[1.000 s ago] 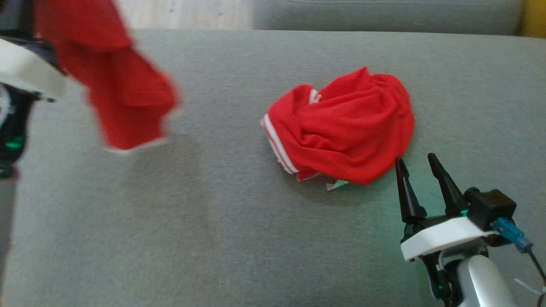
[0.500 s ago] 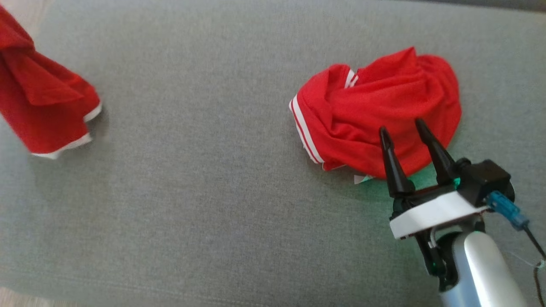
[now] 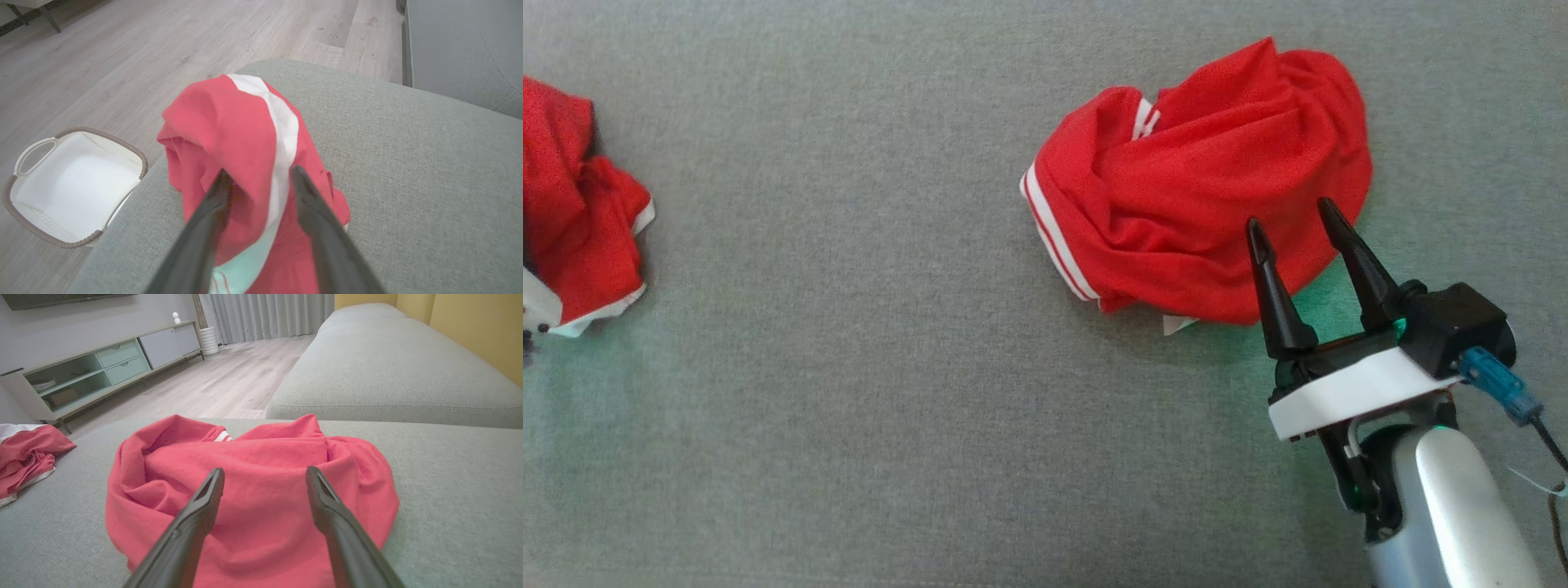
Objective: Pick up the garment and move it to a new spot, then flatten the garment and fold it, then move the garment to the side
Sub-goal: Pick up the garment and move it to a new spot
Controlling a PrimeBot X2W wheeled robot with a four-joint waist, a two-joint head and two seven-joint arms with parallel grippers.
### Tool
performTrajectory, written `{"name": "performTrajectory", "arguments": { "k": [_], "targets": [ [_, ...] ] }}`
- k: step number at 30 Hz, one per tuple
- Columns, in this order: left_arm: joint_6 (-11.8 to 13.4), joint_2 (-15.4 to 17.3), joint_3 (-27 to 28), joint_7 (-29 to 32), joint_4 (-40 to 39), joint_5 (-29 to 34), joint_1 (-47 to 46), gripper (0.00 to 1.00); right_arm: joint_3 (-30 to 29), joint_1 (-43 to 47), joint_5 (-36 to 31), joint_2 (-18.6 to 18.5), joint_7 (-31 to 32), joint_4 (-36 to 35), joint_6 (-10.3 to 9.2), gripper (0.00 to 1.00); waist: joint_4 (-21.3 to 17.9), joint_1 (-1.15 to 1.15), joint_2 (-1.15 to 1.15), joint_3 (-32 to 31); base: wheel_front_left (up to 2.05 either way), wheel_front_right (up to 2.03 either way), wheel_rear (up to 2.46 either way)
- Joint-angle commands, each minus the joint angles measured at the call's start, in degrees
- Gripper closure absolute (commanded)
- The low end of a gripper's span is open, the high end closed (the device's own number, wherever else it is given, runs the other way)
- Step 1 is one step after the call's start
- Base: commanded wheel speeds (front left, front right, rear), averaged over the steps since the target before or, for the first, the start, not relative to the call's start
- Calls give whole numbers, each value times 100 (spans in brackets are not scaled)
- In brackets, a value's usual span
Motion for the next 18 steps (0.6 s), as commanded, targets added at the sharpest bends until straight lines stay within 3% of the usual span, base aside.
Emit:
{"name": "performTrajectory", "arguments": {
  "k": [1, 5, 11, 18],
  "targets": [
    [72, 370, 285, 88, -94, -52, -184, 0, 150, -86, 45, -17, -40, -187, 44, 0, -88, -1, 0, -115, 0, 0, 0],
    [106, 373, 265, 357, -125, -143, -286, 0, 92, -9, 131, -17, -128, -69, 44, 0, -125, -1, 0, -409, 0, 0, 0],
    [39, 291, 221, 58, -842, -116, -462, 0, -1, 176, 317, -17, -281, 119, 44, 0, -130, -1, 0, -984, 0, 0, 0],
    [-65, -276, 11, -623, -1908, -117, -173, 0, -249, 474, 370, -17, -331, 249, 44, 0, -180, -1, 0, -1545, 0, 0, 0]
  ]
}}
